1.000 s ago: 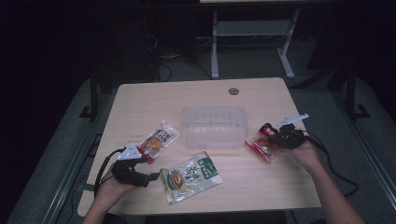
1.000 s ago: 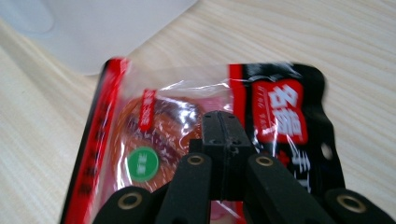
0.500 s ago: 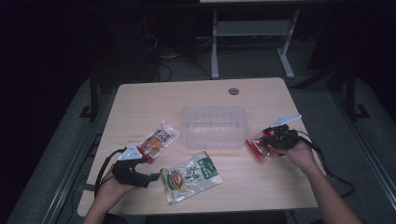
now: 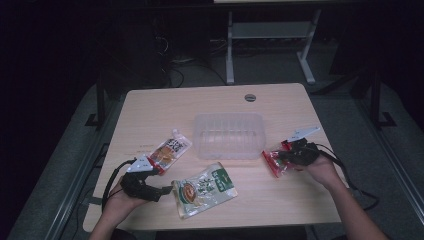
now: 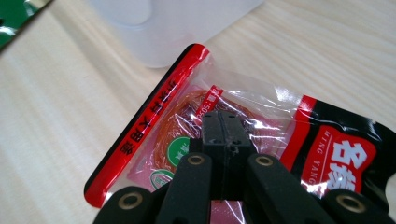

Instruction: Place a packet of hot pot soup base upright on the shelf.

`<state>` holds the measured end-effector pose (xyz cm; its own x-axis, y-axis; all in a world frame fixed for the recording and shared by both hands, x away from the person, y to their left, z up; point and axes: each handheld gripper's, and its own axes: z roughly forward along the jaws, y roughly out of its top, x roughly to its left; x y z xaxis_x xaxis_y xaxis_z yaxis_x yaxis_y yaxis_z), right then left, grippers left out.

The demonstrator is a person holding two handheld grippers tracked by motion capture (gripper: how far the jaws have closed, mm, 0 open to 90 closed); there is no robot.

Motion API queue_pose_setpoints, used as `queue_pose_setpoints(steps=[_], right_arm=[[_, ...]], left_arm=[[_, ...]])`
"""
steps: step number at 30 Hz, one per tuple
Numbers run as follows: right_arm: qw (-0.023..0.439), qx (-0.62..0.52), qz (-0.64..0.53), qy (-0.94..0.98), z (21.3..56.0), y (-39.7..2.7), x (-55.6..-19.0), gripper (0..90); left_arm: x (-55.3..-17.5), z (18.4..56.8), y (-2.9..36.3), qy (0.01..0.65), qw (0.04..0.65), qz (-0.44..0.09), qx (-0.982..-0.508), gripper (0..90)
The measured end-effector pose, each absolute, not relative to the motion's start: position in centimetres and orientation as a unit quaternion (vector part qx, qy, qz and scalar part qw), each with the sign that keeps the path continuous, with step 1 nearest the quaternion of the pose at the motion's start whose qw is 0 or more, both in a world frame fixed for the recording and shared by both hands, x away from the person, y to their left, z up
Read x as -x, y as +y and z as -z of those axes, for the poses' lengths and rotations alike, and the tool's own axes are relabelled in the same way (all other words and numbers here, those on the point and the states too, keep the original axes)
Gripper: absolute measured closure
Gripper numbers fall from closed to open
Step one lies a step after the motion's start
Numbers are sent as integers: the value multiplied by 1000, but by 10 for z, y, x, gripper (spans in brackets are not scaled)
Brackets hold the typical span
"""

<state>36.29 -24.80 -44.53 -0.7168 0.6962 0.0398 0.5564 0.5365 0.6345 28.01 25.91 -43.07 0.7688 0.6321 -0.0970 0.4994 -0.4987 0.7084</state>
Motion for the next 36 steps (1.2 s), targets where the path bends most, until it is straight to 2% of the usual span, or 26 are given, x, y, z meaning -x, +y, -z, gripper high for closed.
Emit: queue_pose_setpoints(steps=[15, 28, 36], right_arm=[[71, -311, -321, 892, 443, -236, -329, 899], [31, -274, -341, 899, 445, -213, -321, 899], [26, -247, -343, 906, 443, -199, -320, 898]], left_arm=[[-277, 427, 251, 320, 391, -84, -859, 151], [-274, 425, 220, 284, 395, -64, -872, 150], [-277, 424, 194, 254, 393, -54, -882, 150]])
